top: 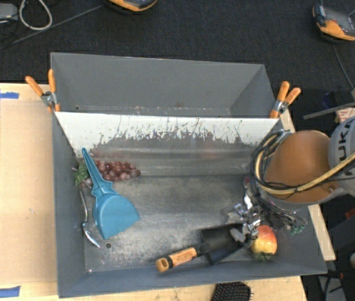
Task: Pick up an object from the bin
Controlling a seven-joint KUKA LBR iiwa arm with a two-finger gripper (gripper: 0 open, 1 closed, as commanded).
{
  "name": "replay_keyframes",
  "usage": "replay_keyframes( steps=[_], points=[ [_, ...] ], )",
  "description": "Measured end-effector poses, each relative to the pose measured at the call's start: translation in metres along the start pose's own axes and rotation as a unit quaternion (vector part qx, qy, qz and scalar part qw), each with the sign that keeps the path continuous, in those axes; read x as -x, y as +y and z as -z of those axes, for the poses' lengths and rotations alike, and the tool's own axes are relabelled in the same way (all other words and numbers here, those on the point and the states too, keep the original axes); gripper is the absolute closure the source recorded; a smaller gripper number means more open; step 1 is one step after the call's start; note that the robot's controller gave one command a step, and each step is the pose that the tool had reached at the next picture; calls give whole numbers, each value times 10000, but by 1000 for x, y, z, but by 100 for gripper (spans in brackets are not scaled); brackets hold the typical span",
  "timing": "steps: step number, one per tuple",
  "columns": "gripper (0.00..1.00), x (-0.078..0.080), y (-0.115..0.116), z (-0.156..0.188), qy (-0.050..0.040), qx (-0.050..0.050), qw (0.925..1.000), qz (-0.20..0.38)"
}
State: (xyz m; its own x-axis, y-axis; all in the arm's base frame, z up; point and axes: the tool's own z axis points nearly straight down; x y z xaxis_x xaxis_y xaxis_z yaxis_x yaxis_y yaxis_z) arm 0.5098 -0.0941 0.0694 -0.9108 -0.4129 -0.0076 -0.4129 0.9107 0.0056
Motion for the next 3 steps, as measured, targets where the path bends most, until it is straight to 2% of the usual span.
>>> replay_keyframes(
  steps=[2, 3],
  points=[
    [100, -2, -5, 1, -3, 6, 10000, 29],
    [100, 0, -9, 0, -4, 16, 9999, -148]
  ],
)
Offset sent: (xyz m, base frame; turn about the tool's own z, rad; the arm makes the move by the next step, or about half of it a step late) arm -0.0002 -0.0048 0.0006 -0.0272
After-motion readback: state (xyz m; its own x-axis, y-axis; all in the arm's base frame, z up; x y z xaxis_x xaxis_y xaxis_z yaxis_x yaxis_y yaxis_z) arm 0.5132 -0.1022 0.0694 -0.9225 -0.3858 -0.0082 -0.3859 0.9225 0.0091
